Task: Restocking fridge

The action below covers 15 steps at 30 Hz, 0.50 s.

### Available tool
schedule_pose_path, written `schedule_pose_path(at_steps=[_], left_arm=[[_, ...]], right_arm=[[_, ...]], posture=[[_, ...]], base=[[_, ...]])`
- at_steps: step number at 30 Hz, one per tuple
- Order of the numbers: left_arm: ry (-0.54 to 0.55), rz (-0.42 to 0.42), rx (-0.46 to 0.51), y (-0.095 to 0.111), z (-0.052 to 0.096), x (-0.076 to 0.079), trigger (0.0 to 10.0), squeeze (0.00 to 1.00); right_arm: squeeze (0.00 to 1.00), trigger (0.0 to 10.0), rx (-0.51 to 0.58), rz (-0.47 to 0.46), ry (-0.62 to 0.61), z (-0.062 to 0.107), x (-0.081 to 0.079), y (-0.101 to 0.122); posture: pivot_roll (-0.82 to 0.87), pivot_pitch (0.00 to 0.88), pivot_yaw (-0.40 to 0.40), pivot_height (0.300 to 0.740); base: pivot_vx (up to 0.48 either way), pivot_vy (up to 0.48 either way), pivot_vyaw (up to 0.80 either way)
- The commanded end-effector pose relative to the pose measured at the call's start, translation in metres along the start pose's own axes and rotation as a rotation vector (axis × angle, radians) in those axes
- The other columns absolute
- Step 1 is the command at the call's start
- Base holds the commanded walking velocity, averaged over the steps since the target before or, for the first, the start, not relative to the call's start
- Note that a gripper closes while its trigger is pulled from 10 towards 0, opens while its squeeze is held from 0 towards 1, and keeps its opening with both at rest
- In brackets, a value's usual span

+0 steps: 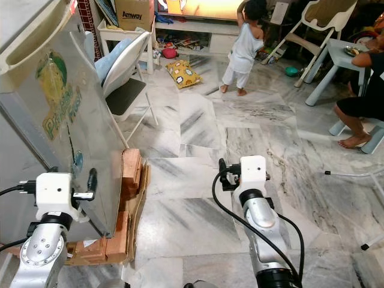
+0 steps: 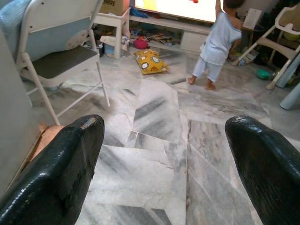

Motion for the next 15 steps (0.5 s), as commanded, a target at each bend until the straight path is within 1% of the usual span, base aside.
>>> schedule_pose_path(at_steps=[1,2,4,5,6,10,12,13,15], left_arm=[[-0.003,0.000,-0.019,-0.003,-0.003,0.002,10.0,0.00],[0.016,-0.001,-0.031,-0.004,-0.009,0.000,10.0,0.00],[0.031,0.001,-0.040,-0.004,-0.014,-0.002,10.0,0.00],[0.033,0.027,-0.048,-0.003,-0.021,-0.002,10.0,0.00],[0.031,0.037,-0.046,-0.001,-0.026,-0.002,10.0,0.00],[0.015,0.035,-0.035,0.003,-0.036,0.000,10.0,0.00],[0.029,0.009,-0.029,0.005,-0.046,-0.003,10.0,0.00],[0.011,0.015,-0.019,0.008,-0.050,-0.002,10.0,0.00],[0.004,0.016,-0.011,0.010,-0.053,-0.002,10.0,0.00]], right_arm=[[0.00,10.0,0.021,0.012,0.005,0.000,0.000,0.007],[0.00,10.0,0.019,0.014,0.014,-0.001,-0.001,0.007],[0.00,10.0,0.017,0.015,0.018,-0.001,-0.002,0.007],[0.00,10.0,0.016,0.017,0.027,-0.001,-0.003,0.007],[0.00,10.0,0.014,0.019,0.032,0.000,-0.004,0.007],[0.00,10.0,0.013,0.020,0.032,0.000,-0.004,0.006],[0.00,10.0,0.016,0.019,0.031,0.001,-0.005,0.007],[0.00,10.0,0.016,0.019,0.031,0.001,-0.005,0.007],[0.00,10.0,0.016,0.020,0.030,0.002,-0.004,0.007]], posture=[[0.12,0.062,-0.100,0.740],[0.12,0.064,-0.103,0.740],[0.12,0.066,-0.104,0.740],[0.12,0.068,-0.104,0.740],[0.12,0.069,-0.104,0.740],[0.12,0.070,-0.103,0.740],[0.11,0.075,-0.097,0.740],[0.11,0.076,-0.096,0.740],[0.10,0.078,-0.094,0.740]], base=[[0.000,0.000,0.00],[0.000,0.000,0.00],[0.000,0.000,0.00],[0.000,0.000,0.00],[0.000,0.000,0.00],[0.000,0.000,0.00],[0.000,0.000,0.00],[0.000,0.000,0.00],[0.000,0.000,0.00]])
Point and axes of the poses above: a point about 5 cm out from each wrist's last joint towards the gripper, its own z axis pointing back from the gripper into the wrist, its own y axis along the axis of the wrist's last joint, x = y × z, the point moved 4 cm from there along -z, pointing out of the wrist towards the gripper, and after that the axes turned 12 degrees about -z, right-handed, at the moved point
